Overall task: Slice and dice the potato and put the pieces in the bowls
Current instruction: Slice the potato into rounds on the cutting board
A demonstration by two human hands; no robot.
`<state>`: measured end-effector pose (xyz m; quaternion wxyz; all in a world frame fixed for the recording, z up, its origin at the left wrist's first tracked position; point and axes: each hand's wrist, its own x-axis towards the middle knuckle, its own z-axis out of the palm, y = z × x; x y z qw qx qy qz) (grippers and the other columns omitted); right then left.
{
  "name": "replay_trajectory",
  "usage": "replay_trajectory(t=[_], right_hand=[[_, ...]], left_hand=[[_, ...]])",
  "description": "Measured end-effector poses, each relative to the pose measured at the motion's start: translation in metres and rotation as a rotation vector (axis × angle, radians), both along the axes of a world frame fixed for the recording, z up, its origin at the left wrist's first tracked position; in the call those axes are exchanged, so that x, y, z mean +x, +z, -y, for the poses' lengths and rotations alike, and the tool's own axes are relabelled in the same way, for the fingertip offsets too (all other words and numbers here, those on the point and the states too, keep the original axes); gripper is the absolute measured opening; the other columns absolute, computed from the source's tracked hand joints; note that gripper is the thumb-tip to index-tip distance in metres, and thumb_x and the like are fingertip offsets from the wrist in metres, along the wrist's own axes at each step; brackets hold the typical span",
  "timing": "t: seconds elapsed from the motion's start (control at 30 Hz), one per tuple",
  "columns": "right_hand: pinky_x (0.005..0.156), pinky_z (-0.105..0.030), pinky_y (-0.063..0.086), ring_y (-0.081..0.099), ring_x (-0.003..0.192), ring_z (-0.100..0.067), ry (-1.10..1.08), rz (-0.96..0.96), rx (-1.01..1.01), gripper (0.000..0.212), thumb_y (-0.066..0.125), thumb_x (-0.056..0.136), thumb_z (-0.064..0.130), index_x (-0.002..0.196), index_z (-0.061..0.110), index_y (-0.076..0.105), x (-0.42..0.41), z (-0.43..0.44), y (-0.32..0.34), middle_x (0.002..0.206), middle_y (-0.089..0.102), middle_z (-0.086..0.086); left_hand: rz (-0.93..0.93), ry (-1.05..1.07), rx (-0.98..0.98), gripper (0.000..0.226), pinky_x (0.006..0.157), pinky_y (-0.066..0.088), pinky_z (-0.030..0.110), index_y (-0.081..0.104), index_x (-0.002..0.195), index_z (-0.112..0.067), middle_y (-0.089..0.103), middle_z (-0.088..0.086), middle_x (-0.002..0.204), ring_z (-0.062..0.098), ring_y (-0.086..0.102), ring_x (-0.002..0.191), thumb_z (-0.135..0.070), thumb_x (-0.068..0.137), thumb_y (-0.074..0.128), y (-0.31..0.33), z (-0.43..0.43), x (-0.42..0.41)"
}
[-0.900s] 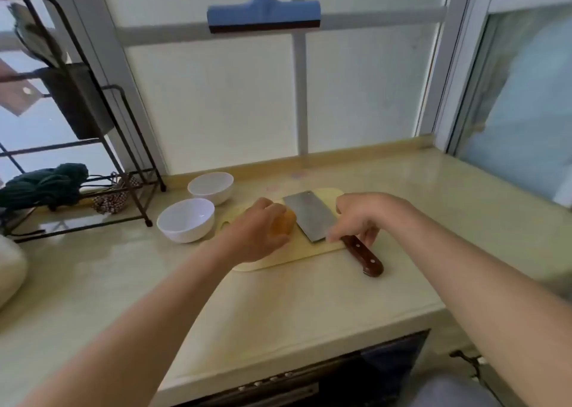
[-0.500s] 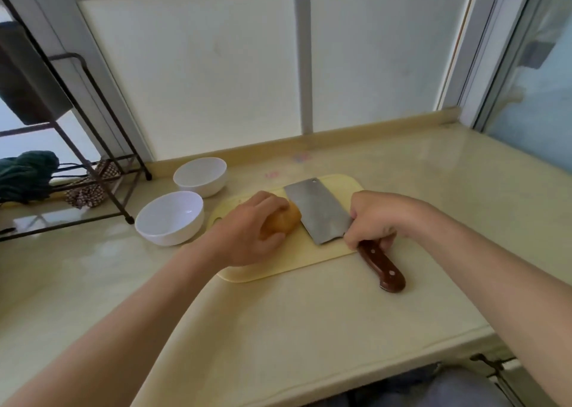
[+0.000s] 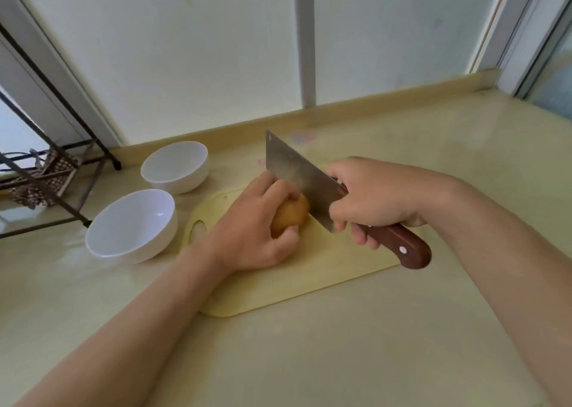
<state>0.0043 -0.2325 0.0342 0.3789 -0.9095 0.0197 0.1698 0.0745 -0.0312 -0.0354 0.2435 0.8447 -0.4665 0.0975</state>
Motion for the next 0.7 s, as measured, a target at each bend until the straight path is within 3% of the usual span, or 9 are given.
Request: replay_trajectory(t=[0.07,0.17,0.53,0.7], right_hand=[[0.047,-0.031,0.055,0.069,0.053,-0.028,0.026,0.021,-0.032,0.016,0.049,0.093,0.006,0.101,0.018,0.056,0.0,-0.001,-0.003,0.095,0.073,-0.024],[0.044,-0.028,0.05,0.064,0.045,-0.019,0.018,0.057,-0.057,0.015,0.046,0.097,0.011,0.092,0.024,0.053,0.0,-0.005,-0.009,0.09,0.073,-0.02],[0.042,-0.03,0.05,0.059,0.037,-0.013,-0.021,0.185,-0.085,0.019,0.048,0.092,0.009,0.079,0.022,0.054,-0.009,-0.01,0.005,0.071,0.066,-0.009],[0.044,-0.033,0.053,0.06,0.038,-0.015,-0.033,0.194,-0.127,0.014,0.049,0.092,0.009,0.083,0.016,0.058,-0.014,-0.012,0.019,0.067,0.066,-0.007]], left_hand=[[0.028,-0.02,-0.065,0.044,0.08,0.047,0.037,0.058,0.112,-0.007,0.049,0.006,0.104,0.023,0.051,0.092,-0.032,0.076,0.059,-0.006,0.001,0.002],[0.075,-0.061,-0.124,0.036,0.078,0.047,0.038,0.062,0.108,-0.004,0.051,0.006,0.105,0.025,0.052,0.092,-0.025,0.079,0.06,-0.009,0.003,0.002],[0.074,-0.093,-0.097,0.034,0.078,0.046,0.043,0.063,0.107,-0.005,0.053,0.009,0.105,0.029,0.053,0.091,-0.024,0.079,0.058,-0.007,0.003,0.001],[0.097,-0.081,-0.079,0.035,0.078,0.047,0.042,0.063,0.107,-0.005,0.053,0.009,0.106,0.03,0.052,0.091,-0.025,0.079,0.058,-0.006,0.003,0.0]])
